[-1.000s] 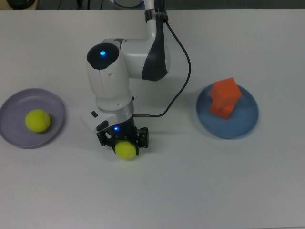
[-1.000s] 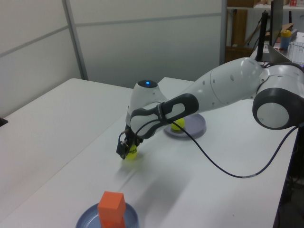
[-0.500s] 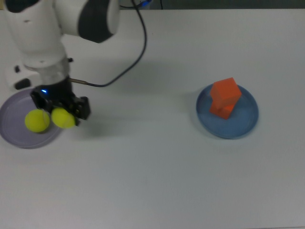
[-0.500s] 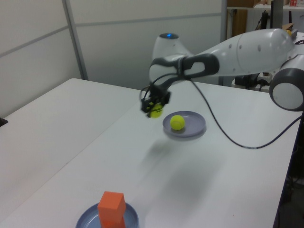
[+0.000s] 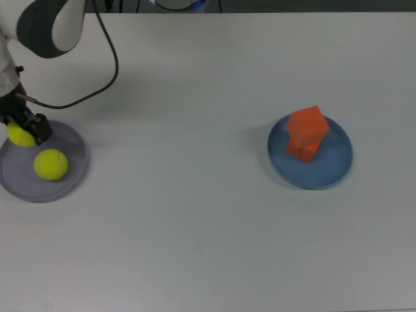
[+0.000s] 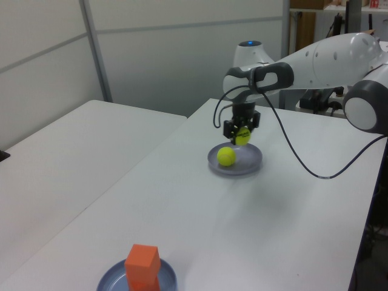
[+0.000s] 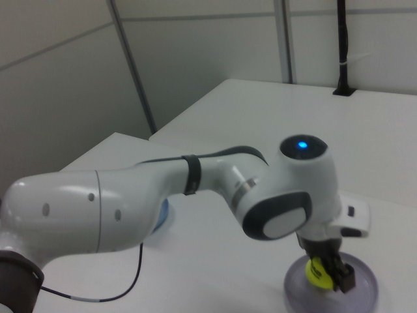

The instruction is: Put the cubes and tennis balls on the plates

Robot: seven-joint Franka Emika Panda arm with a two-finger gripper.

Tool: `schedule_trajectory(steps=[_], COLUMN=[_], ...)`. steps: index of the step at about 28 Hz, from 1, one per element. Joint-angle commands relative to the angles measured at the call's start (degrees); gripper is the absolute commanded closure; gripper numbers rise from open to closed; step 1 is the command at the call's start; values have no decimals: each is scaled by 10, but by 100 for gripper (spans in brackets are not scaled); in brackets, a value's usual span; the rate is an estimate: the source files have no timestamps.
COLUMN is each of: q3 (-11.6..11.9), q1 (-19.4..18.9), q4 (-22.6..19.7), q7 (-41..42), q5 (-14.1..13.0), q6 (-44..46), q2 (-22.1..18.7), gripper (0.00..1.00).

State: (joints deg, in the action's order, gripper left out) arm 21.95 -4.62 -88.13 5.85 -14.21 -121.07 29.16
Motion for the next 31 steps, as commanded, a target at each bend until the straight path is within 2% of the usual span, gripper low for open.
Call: schedule_trajectory(steps=[1, 5, 16, 17, 18, 19, 20, 21, 25, 31], q3=[5, 4, -3, -3, -3, -3, -3, -2, -2, -2], q1=[6, 7, -1, -1, -1, -1, -1, -1, 0, -14], q4=[0, 0, 0, 0, 0, 0, 0, 0, 1, 1], q7=[22, 21, 14, 15, 18, 21, 22, 22, 33, 32], q5=[-11, -11, -14, -13, -13, -12, -10, -6, -12, -12], q6=[0, 0, -29, -29, -29, -29, -29, -29, -22, 10], q2=[23, 38, 39, 39, 39, 39, 39, 39, 29, -13], gripper=[100, 100, 100, 93, 80, 57, 24, 0, 0, 0])
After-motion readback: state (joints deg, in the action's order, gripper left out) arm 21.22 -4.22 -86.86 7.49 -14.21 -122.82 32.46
